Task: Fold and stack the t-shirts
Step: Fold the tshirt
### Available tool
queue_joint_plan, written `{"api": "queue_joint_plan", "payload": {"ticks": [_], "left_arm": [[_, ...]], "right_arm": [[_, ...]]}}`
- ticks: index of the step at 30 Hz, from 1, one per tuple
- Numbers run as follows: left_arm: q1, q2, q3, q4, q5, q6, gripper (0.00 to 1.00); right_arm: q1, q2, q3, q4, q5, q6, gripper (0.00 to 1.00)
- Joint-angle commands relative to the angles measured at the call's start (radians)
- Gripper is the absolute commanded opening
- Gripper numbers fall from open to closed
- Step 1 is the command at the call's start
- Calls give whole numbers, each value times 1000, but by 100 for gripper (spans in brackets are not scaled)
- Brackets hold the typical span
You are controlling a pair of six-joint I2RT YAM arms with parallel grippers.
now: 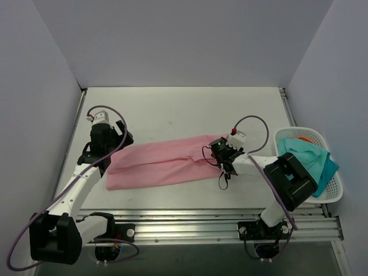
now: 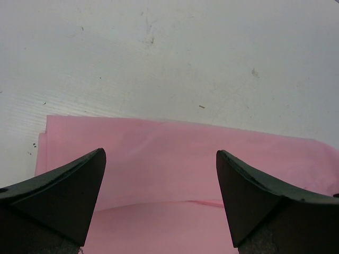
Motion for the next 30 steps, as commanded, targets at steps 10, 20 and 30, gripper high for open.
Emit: {"api": "queue_joint_plan", "payload": {"ticks": [10,20,30], "left_arm": [[-9,-61,20,48,25,12,94],[-10,-29,18,66,11,-4,94],[-7,-17,26,72,-19,6,94]], "right_arm": [[-38,353,155,149,-155,-34,0],[-60,609,810,-65,-178,-138,0],[-150,1173,1758,13,-328,-204,18]]}}
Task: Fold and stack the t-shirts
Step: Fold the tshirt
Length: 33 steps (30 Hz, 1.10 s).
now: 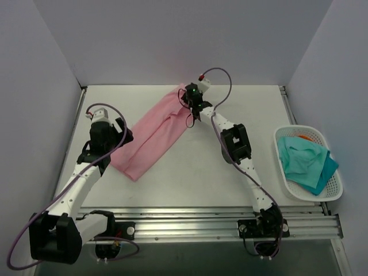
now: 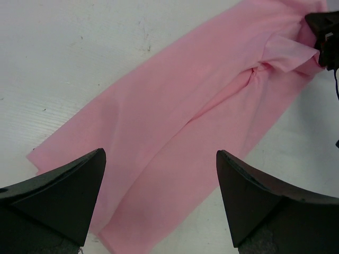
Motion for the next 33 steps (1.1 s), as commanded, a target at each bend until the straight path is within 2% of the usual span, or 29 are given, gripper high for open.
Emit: {"api": "queue_joint_plan", "payload": {"ticks": [1,2,5,8,9,11,12,13,14,16,19,22,27,28,33], "left_arm": [[-1,3,29,48,-14,5,94],[-1,4,32,45,-16,7,94],[-4,0,32,35,-14,8,94],[-4,-19,27,28,-23,10,94],[-4,-23,26,28,-30,10,94],[-4,-36,20,29,-36,8,94],[-4,-36,18,28,-37,2,94],[-4,-39,19,23,-45,2,94],[-4,-40,18,20,-48,1,94],[-6,-43,13,19,-56,-7,94],[-6,-50,6,19,-71,-12,94],[-6,-54,6,8,-82,-16,94],[-4,-53,16,-21,-99,-29,94],[-4,-53,18,-26,-105,-29,94],[-4,-57,32,-61,-119,-19,94]], "right_arm": [[-58,109,127,145,-111,-10,75],[-65,122,123,274,-172,13,99],[-78,117,114,426,-226,8,100],[-76,-45,-70,564,-199,-64,100],[-76,-108,-239,603,-158,-92,100],[-81,-302,-424,704,-98,-109,100],[-82,-371,-598,723,-23,-123,100],[-82,-507,-683,740,20,-124,100],[-84,-574,-766,759,60,-123,100],[-84,-764,-976,735,170,-80,100],[-50,-966,-1182,642,276,6,100],[43,-1100,-1287,435,382,101,100],[244,-1130,-1379,333,323,279,100],[322,-1083,-1373,313,314,300,100],[479,-903,-1269,324,199,388,100]]}}
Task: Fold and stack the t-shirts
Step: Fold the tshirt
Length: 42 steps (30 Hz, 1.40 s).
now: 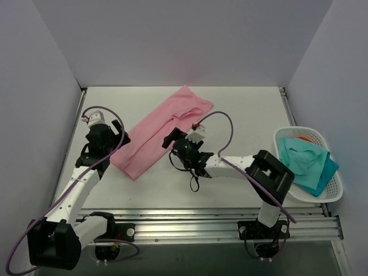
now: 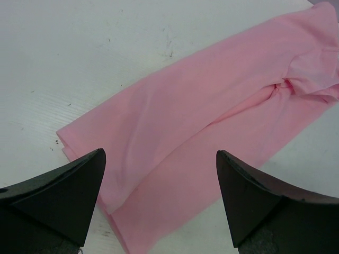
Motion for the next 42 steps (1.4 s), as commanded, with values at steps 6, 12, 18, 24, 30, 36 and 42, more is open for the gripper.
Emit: {"api": "queue_joint_plan", "payload": {"ticks": [6,12,18,24,30,36,42], "left_arm": [[-2,-60,21,-44,-31,11,94],[-2,-59,20,-47,-37,11,94],[0,-68,24,-64,-60,23,94],[1,-89,18,-55,-51,22,94],[4,-71,18,-32,-34,14,94],[7,-59,21,-30,-28,12,94],[12,-57,12,-26,-28,12,94]], "right_arm": [[188,184,163,-53,-40,137,100],[241,310,264,-66,-86,163,100],[244,403,337,-79,-160,185,100],[276,326,254,-153,-111,217,100],[313,314,241,-234,-42,229,100],[313,451,359,-228,-108,228,100],[295,551,453,-210,-146,206,96]]}}
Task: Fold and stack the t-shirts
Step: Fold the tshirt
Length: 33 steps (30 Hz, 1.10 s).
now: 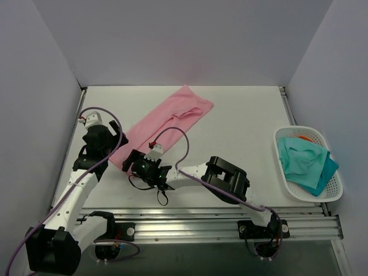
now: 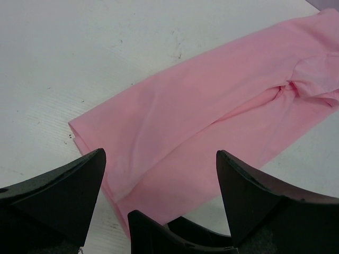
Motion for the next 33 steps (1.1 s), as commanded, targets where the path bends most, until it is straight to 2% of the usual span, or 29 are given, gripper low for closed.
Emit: {"api": "queue_joint_plan", "payload": {"ticks": [1,4,5,7,8,16,22,28,33], "left_arm": [[10,3,11,38,6,8,94],[13,9,8,47,9,8,94],[15,12,8,51,9,8,94],[18,23,6,56,12,8,94],[18,27,8,58,13,8,94],[22,41,-3,77,36,1,94],[13,41,-9,79,76,-28,94],[-79,61,20,25,69,-59,94],[-224,112,55,-50,6,-108,94]], "right_arm": [[-24,75,3,-73,-45,-8,93],[-39,72,-30,-22,-73,-22,57],[-44,66,-38,-22,-76,-22,25],[-53,59,-55,-28,-84,-23,6],[-60,51,-62,-32,-84,-22,0],[-103,-44,-260,26,-49,-13,0],[-131,-248,-453,-42,59,3,0],[-122,-441,-624,-187,155,70,0],[-119,-585,-759,-292,195,142,0]]}}
